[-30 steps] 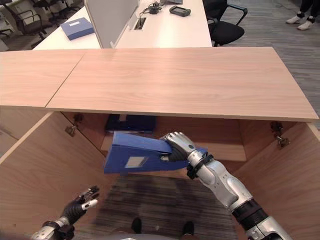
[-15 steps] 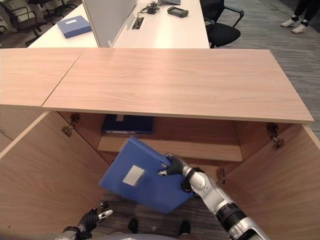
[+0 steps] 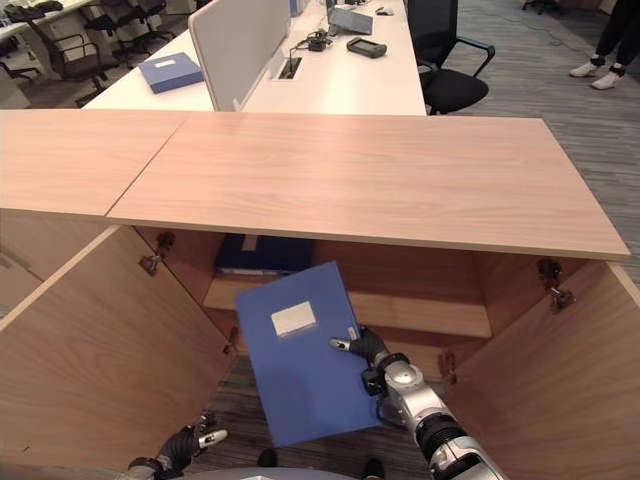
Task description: Put the empty folder in the office cabinet
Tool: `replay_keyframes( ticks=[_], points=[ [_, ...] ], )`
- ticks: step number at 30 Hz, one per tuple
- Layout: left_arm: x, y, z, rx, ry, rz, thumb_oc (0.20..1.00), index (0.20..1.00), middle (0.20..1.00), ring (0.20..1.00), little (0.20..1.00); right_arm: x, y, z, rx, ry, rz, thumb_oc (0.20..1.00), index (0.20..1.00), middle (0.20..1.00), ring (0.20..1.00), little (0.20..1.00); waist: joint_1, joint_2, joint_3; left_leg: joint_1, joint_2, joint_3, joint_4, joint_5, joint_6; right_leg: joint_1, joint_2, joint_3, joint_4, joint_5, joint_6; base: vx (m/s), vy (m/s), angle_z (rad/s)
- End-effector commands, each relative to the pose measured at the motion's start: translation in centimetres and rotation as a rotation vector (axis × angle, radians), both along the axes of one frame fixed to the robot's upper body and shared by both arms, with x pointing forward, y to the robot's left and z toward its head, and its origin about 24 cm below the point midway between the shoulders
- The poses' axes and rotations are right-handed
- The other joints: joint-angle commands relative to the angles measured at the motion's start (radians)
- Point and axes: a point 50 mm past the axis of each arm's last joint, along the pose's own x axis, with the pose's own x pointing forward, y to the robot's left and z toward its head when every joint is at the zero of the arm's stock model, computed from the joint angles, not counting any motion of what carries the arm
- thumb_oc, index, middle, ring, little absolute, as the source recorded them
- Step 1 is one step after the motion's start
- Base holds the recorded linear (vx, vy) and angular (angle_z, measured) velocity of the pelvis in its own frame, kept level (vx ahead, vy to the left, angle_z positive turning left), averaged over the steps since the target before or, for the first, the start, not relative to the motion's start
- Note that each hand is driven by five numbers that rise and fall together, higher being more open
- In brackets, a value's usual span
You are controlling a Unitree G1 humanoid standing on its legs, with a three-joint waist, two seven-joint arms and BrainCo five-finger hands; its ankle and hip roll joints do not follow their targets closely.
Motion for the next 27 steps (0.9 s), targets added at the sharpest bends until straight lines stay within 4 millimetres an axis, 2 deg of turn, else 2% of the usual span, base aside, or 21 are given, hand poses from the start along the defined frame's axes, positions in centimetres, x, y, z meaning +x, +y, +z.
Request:
replay_keyframes(
  ticks=[1, 5, 6, 8, 10, 16, 17, 20, 22, 23, 24, 25, 27],
  points=[
    [1.8, 1.1, 0.6, 0.067, -0.031, -0.085, 1.0, 1.0, 1.0, 1.0, 1.0, 4.4, 1.1, 3.8, 0.212, -0.166, -0.166, 0.2, 0.2, 0.2, 0.2, 0.2, 0.024, -0.04, 0.03, 0.0, 0.0, 0.005, 0.004, -0.049, -0.014, 0.096, -0.046, 0.036, 0.017, -0.142, 0.077, 0.0, 0.0, 0.0],
    [1.2, 1.2, 0.3, 0.078, -0.002, -0.075, 1.0, 1.0, 1.0, 1.0, 1.0, 5.7, -1.0, 4.7, 0.381, -0.205, -0.467, 0.2, 0.2, 0.2, 0.2, 0.2, 0.027, -0.038, 0.028, 0.004, 0.001, 0.001, 0.004, -0.053, -0.014, 0.1, -0.045, 0.036, 0.018, -0.146, 0.077, 0.0, 0.0, 0.0],
    [1.2, 1.2, 0.3, 0.079, -0.002, -0.076, 1.0, 1.0, 1.0, 1.0, 1.0, 5.7, -1.0, 4.7, 0.382, -0.206, -0.468, 0.2, 0.2, 0.2, 0.2, 0.2, 0.028, -0.038, 0.028, 0.004, 0.001, 0.001, 0.004, -0.054, -0.014, 0.1, -0.045, 0.036, 0.018, -0.146, 0.077, 0.0, 0.0, 0.0],
    [0.8, 1.0, 0.0, 0.095, 0.017, -0.067, 1.0, 1.0, 1.0, 1.0, 1.0, 6.2, -2.9, 5.2, 0.491, -0.235, -0.703, 0.2, 0.2, 0.2, 0.2, 0.2, 0.027, -0.037, 0.025, 0.006, 0.001, -0.001, 0.004, -0.058, -0.015, 0.103, -0.043, 0.037, 0.019, -0.149, 0.076, 0.0, 0.0, 0.0],
    [0.6, 0.9, -0.2, 0.106, 0.027, -0.066, 1.0, 1.0, 1.0, 1.0, 1.0, 6.5, -3.9, 5.6, 0.545, -0.251, -0.824, 0.2, 0.2, 0.2, 0.2, 0.2, 0.029, -0.036, 0.023, 0.006, 0.002, -0.001, 0.004, -0.06, -0.015, 0.104, -0.042, 0.035, 0.019, -0.15, 0.076, 0.0, 0.0, 0.0],
    [0.7, 0.6, -0.3, 0.126, 0.031, -0.066, 1.0, 1.0, 1.0, 1.0, 1.0, 7.3, -5.0, 6.4, 0.664, -0.271, -1.017, 0.2, 0.2, 0.2, 0.2, 0.2, 0.034, -0.031, 0.024, 0.006, 0.002, -0.004, 0.004, -0.064, -0.016, 0.104, -0.04, 0.037, 0.018, -0.153, 0.077, 0.0, 0.0, 0.0],
    [1.1, 0.5, -0.2, 0.141, 0.017, -0.083, 1.0, 1.0, 1.0, 1.0, 1.0, 8.0, -5.6, 7.2, 0.706, -0.279, -1.081, 0.2, 0.2, 0.2, 0.2, 0.2, 0.041, -0.028, 0.025, 0.003, 0.002, -0.007, 0.004, -0.062, -0.016, 0.104, -0.039, 0.037, 0.018, -0.155, 0.077, 0.0, 0.0, 0.0],
    [1.5, 0.4, 0.1, 0.152, -0.004, -0.11, 1.0, 1.0, 1.0, 1.0, 1.0, 8.5, -6.5, 7.8, 0.758, -0.285, -1.154, 0.2, 0.2, 0.2, 0.2, 0.2, 0.05, -0.024, 0.027, 0.0, 0.0, -0.009, 0.004, -0.062, -0.017, 0.103, -0.04, 0.033, 0.018, -0.155, 0.078, 0.0, 0.0, 0.0],
    [2.4, -0.1, 0.4, 0.18, -0.037, -0.168, 1.0, 1.0, 1.0, 1.0, 1.0, 9.4, -8.1, 9.3, 0.88, -0.306, -1.295, 0.2, 0.2, 0.2, 0.2, 0.2, 0.065, -0.011, 0.03, -0.012, -0.004, -0.017, 0.004, -0.06, -0.02, 0.099, -0.043, 0.025, 0.016, -0.157, 0.081, 0.0, -0.009, 0.02],
    [2.4, -0.1, 0.4, 0.18, -0.037, -0.168, 1.0, 1.0, 1.0, 1.0, 1.0, 9.4, -8.2, 9.3, 0.881, -0.307, -1.295, 0.2, 0.2, 0.2, 0.2, 0.2, 0.065, -0.011, 0.031, -0.012, -0.004, -0.017, 0.004, -0.06, -0.02, 0.099, -0.043, 0.025, 0.016, -0.157, 0.081, 0.0, -0.012, 0.1],
    [3.5, -0.4, 1.1, 0.223, -0.099, -0.241, 1.0, 1.0, 1.0, 1.0, 1.0, 9.7, -10.2, 10.6, 0.941, -0.332, -1.418, 0.2, 0.2, 0.2, 0.2, 0.2, 0.076, 0.005, 0.032, -0.021, -0.009, -0.024, 0.004, -0.057, -0.021, 0.095, -0.046, 0.016, 0.014, -0.158, 0.084, 0.0, -0.005, 0.15],
    [3.6, -0.4, 1.2, 0.225, -0.103, -0.246, 1.0, 1.0, 1.0, 1.0, 1.0, 9.8, -10.4, 10.8, 0.945, -0.336, -1.422, 0.2, 0.2, 0.2, 0.2, 0.2, 0.08, 0.005, 0.033, -0.023, -0.009, -0.026, 0.004, -0.056, -0.021, 0.093, -0.046, 0.015, 0.014, -0.158, 0.084, 0.0, -0.012, 0.22],
    [4.3, -0.7, 1.6, 0.238, -0.141, -0.264, 1.0, 1.0, 1.0, 1.0, 1.0, 10.1, -12.1, 12.5, 0.983, -0.379, -1.5, 0.2, 0.2, 0.2, 0.2, 0.2, 0.089, 0.024, 0.036, -0.037, -0.016, -0.032, 0.005, -0.052, -0.023, 0.085, -0.051, 0.01, 0.014, -0.158, 0.088, -0.02, 0.011, 0.17]
  ],
)
